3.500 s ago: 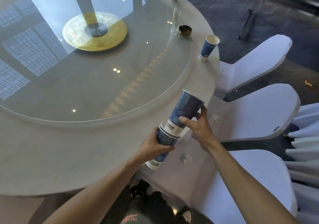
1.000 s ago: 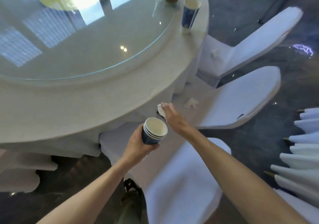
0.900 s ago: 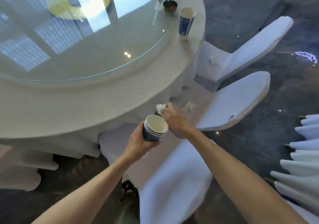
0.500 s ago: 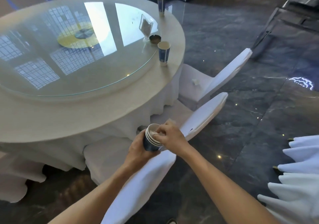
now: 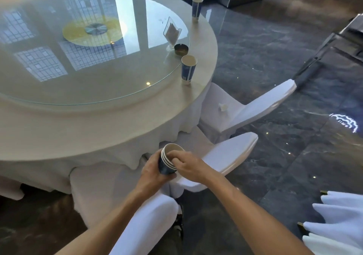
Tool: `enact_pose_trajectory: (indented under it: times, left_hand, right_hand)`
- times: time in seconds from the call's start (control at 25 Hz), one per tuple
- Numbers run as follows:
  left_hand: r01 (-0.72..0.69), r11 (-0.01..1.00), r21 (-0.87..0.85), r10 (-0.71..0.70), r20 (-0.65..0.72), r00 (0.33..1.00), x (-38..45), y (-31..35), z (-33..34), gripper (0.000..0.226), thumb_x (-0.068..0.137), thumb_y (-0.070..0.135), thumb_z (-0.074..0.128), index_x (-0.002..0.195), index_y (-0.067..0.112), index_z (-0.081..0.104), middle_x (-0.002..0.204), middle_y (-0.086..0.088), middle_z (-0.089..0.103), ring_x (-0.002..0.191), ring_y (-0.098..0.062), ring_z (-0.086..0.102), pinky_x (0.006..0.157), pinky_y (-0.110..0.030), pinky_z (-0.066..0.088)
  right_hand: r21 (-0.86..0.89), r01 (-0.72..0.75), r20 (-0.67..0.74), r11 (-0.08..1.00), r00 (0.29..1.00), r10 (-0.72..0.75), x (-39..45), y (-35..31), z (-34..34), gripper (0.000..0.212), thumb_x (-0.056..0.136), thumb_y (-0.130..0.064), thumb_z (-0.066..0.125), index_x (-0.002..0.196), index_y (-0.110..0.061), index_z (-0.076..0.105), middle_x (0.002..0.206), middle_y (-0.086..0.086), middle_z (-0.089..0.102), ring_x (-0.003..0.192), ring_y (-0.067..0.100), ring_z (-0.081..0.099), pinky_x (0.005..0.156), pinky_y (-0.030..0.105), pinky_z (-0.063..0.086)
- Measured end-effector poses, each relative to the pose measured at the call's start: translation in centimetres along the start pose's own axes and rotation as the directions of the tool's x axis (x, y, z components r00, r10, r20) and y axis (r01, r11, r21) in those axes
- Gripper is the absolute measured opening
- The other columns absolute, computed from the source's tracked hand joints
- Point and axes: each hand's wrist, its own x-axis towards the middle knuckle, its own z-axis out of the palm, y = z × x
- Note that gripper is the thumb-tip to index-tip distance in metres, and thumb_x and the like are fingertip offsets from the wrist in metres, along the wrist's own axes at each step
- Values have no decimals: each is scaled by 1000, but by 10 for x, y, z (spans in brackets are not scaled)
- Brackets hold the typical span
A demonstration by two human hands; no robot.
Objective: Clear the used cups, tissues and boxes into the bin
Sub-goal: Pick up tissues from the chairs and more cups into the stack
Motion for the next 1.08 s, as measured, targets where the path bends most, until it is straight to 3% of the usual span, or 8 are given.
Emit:
enact_pose_trajectory:
  times: [0.12, 0.32, 0.4, 0.56, 0.68, 0.8, 0.96, 1.08]
  left_hand:
    - [11, 999, 39, -12, 25, 1000, 37, 11, 22, 90, 61, 43, 93, 140, 38, 52, 132, 10, 65, 120, -16, 64, 101, -48, 56]
    - [60, 997, 43, -61, 17, 998, 82, 27, 38, 91, 61, 39, 90, 142, 36, 50, 133, 9, 65, 120, -16, 63, 101, -47, 54]
    - [117, 992, 45, -117, -2, 993, 91, 33, 42, 91, 60, 40, 89, 142, 34, 50, 131, 9, 65, 120, -16, 63, 102, -43, 54]
    - [243, 970, 25, -239, -101, 966, 108, 36, 45, 93, 52, 49, 82, 138, 27, 55, 126, 3, 68, 118, -22, 65, 99, -47, 53]
    - [337, 941, -21, -334, -208, 919, 111, 40, 50, 86, 59, 34, 86, 138, 23, 54, 128, -1, 66, 121, -26, 62, 100, -46, 52]
    - [379, 919, -105, -392, -328, 860, 108, 48, 55, 88, 57, 37, 85, 137, 24, 50, 130, -2, 64, 122, -28, 62, 99, -47, 53]
    - [419, 881, -219, -471, -475, 743, 91, 52, 81, 84, 56, 40, 86, 129, 23, 49, 125, 0, 66, 116, -27, 64, 94, -48, 55]
    - [438, 864, -249, -499, -537, 680, 91, 49, 101, 77, 62, 29, 92, 129, 25, 56, 126, 5, 67, 117, -19, 63, 92, -38, 53]
  right_hand:
    - [47, -174, 225, 984, 961, 159, 24, 12, -31, 27, 97, -34, 36, 90, -16, 55, 92, 6, 53, 86, 21, 46, 81, 40, 42]
    - [-21, -175, 335, 984, 926, 172, 67, 10, -76, 21, 99, -32, 38, 82, -28, 49, 86, -5, 48, 77, 12, 43, 76, 32, 38]
    - [-58, -137, 328, 989, 933, 148, 80, 13, -90, 24, 100, -32, 38, 85, -20, 52, 89, -2, 51, 82, 16, 45, 78, 36, 39]
    - [-102, -18, 222, 995, 974, 40, 107, 30, -112, 44, 103, -36, 42, 115, -1, 66, 119, 17, 68, 109, 35, 63, 96, 46, 50]
    - [-193, 117, 150, 974, 985, -88, 131, 47, -133, 41, 104, -31, 51, 128, -1, 66, 130, 16, 68, 122, 32, 61, 102, 42, 46]
    - [-313, 181, 163, 932, 977, -135, 160, 72, -153, 57, 100, -35, 57, 151, -11, 47, 153, 14, 49, 142, 28, 45, 115, 36, 34]
    - [-450, 281, 371, 848, 922, -109, 193, 110, -161, 89, 93, -42, 67, 163, -29, 15, 171, 17, 4, 158, 34, 11, 124, 44, 22]
    - [-560, 377, 468, 738, 879, -93, 222, 138, -150, 95, 91, -47, 69, 163, -33, 9, 172, 14, -1, 157, 37, 10, 122, 51, 27]
